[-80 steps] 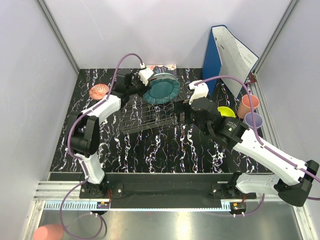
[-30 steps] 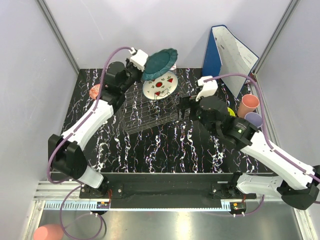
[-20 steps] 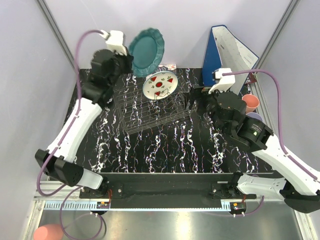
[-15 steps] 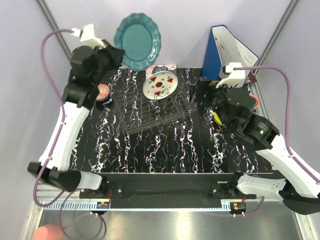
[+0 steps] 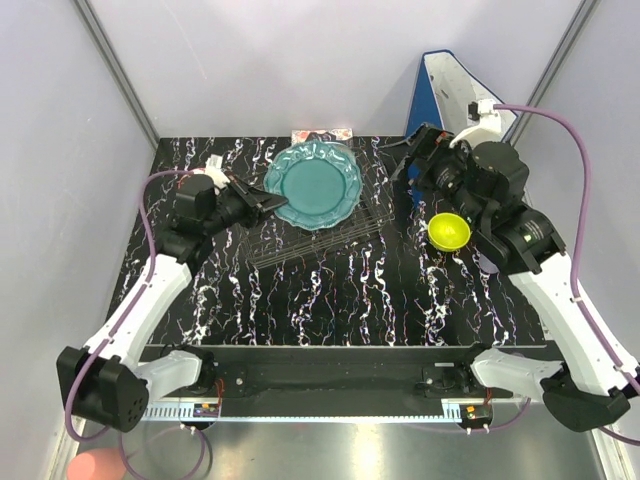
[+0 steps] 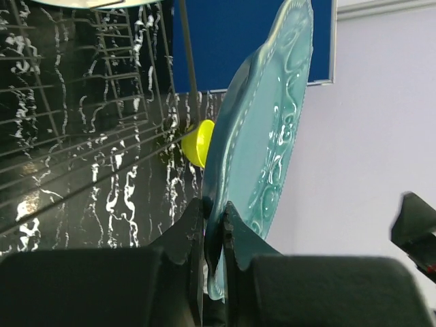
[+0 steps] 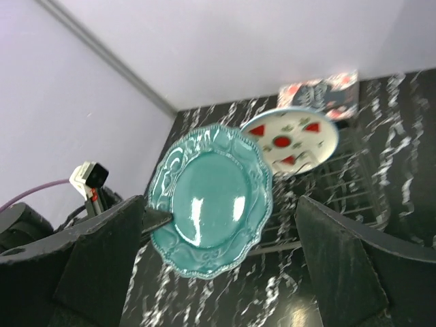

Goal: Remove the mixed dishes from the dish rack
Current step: Pick up the plate from the dish rack.

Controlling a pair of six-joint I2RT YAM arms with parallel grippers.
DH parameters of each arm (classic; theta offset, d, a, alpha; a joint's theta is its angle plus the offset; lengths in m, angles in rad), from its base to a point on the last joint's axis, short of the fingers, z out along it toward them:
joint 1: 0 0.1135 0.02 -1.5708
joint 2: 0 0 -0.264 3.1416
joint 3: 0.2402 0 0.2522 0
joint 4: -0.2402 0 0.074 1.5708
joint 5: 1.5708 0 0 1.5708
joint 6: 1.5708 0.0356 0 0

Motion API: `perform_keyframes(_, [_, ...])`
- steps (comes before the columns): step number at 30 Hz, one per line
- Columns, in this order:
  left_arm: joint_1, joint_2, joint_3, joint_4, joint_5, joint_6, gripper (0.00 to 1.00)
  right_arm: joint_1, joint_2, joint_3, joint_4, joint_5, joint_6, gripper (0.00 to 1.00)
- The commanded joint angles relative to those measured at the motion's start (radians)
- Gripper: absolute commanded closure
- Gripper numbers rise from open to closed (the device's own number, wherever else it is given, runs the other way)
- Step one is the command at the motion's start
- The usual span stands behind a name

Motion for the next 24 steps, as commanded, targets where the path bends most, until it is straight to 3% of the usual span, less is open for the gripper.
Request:
perform_keyframes(1, [-0.023,-0.137,0.085,0.284,0.075,-0.084,1.00,-0.029,0.016,0.015,-0.019,-0.163,0.109,0.01])
perform_keyframes(10, [-0.056,-0.125,0.062,0.304,0.080,-0.101,1.00,-0.040,0.003,-0.155,0.045,-0.277,0.220,0.07])
perform_keyframes(18, [-0.086,-0.104,0.040,0.339,0.086,-0.121,1.00,-0.040,0.055,-0.177,0.140,-0.341,0.240,0.07])
perform_keyframes(22, [-0.098,-0.100,0.036,0.335,0.089,-0.119,1.00,-0.040,0.073,-0.190,0.185,-0.354,0.250,0.19])
perform_keyframes(24, [-0.099,-0.101,0.028,0.335,0.087,-0.119,1.00,-0.040,0.085,-0.193,0.194,-0.355,0.250,0.31])
